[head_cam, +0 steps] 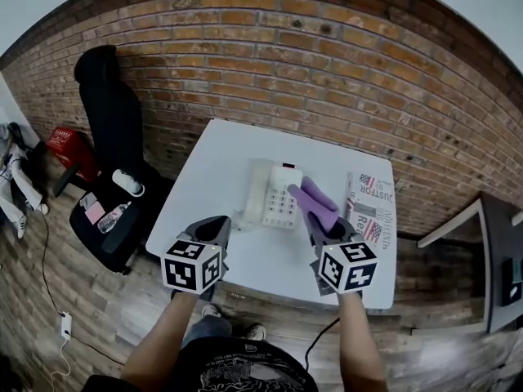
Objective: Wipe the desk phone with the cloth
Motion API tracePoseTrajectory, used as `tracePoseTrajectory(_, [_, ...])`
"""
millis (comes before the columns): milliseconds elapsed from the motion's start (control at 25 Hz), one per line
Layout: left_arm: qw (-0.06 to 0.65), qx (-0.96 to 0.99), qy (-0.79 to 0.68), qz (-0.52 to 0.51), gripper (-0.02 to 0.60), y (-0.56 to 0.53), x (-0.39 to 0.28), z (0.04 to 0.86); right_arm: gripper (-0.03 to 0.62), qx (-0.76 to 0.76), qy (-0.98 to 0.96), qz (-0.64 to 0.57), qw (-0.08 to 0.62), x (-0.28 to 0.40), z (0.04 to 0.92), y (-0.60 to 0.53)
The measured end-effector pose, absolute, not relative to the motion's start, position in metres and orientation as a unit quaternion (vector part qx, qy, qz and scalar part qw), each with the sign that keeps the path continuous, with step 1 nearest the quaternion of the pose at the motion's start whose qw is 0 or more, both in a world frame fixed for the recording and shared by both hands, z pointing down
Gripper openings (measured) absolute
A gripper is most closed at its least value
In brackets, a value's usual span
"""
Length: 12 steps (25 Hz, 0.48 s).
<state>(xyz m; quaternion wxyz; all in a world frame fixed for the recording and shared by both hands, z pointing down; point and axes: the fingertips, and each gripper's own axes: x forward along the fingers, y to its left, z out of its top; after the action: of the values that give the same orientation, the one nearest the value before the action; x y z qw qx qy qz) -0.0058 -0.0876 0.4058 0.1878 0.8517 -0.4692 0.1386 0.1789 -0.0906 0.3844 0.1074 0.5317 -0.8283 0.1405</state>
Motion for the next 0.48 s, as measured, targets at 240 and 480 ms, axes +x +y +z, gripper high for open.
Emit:
tracePoseTrajectory(240, [0.194, 0.848, -0.474, 0.136, 0.005, -0.108, -0.015, 0.414, 0.044, 0.532, -0.828, 0.118, 0.130, 0.183, 0.378, -0.134])
tracePoseTrajectory(480, [0.199, 0.852, -0.465, 0.132, 0.005, -0.145, -0.015, 0.422, 0.044, 0.530, -0.824, 0.107, 0.169, 0.179, 0.386, -0.181])
